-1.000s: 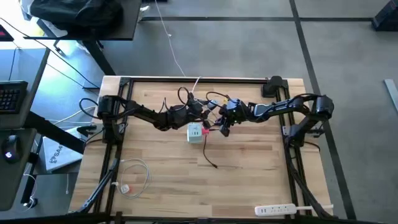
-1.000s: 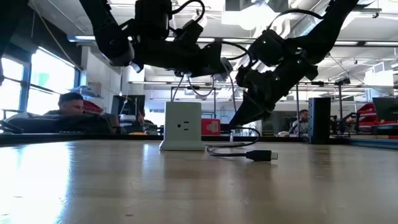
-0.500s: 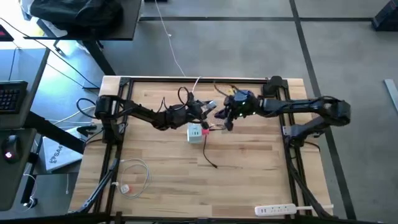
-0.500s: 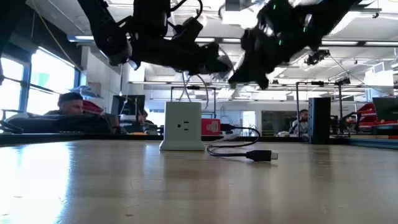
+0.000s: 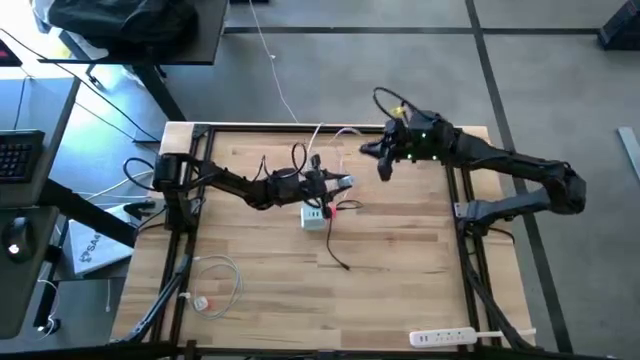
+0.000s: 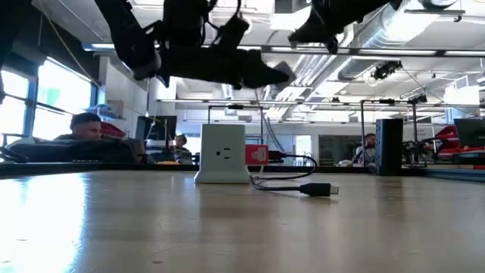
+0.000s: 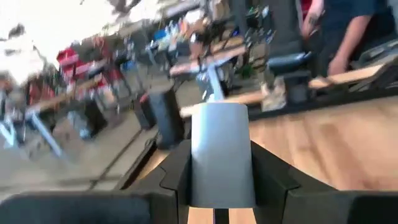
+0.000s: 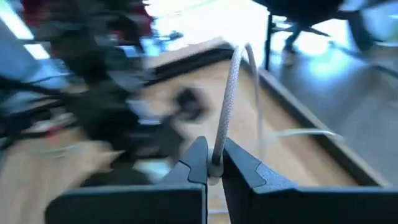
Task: Insert USB
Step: Insert the light pink charger cable into the white charger adapter
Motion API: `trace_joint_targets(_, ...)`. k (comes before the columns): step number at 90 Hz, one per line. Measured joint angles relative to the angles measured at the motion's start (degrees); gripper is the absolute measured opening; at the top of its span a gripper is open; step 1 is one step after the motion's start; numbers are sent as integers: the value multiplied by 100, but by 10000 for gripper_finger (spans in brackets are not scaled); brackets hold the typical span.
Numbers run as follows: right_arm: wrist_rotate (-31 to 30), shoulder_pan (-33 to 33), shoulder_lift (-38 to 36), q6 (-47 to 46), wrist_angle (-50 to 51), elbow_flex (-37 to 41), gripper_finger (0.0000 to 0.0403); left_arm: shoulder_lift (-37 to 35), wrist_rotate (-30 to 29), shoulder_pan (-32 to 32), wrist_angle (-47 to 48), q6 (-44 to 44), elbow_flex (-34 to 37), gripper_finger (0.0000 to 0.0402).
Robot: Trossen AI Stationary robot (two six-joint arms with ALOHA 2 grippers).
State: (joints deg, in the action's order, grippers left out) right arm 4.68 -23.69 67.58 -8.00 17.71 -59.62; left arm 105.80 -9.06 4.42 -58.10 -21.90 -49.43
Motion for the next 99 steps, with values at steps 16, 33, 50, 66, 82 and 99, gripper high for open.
trace_joint_targets(16, -108, -502, -21, -514, 84, 643, 0, -100, -11, -254, -187, -371, 43, 93)
trace_joint_targets(33, -58, -597, -18, -1132, -837, 1959, 0, -852, 552, -255, -853, -381, 659, 93)
trace_joint_targets(50, -64, -597, -47, -1393, -1883, 2836, 0, -1877, 2163, 81, -858, -406, 1369, 93)
trace_joint_targets(66, -411, -635, -267, -777, -2062, 2461, 0, -2242, 3102, 282, -810, -819, 1790, 93)
trace_joint_targets(82, 118, -519, -485, 348, -2302, 1702, 0, -2247, 2997, 282, -753, -1593, 1935, 93)
trace_joint_targets(99, 774, -357, -508, 379, -2229, 1057, 0, -2247, 2643, 270, -777, -1606, 1950, 99)
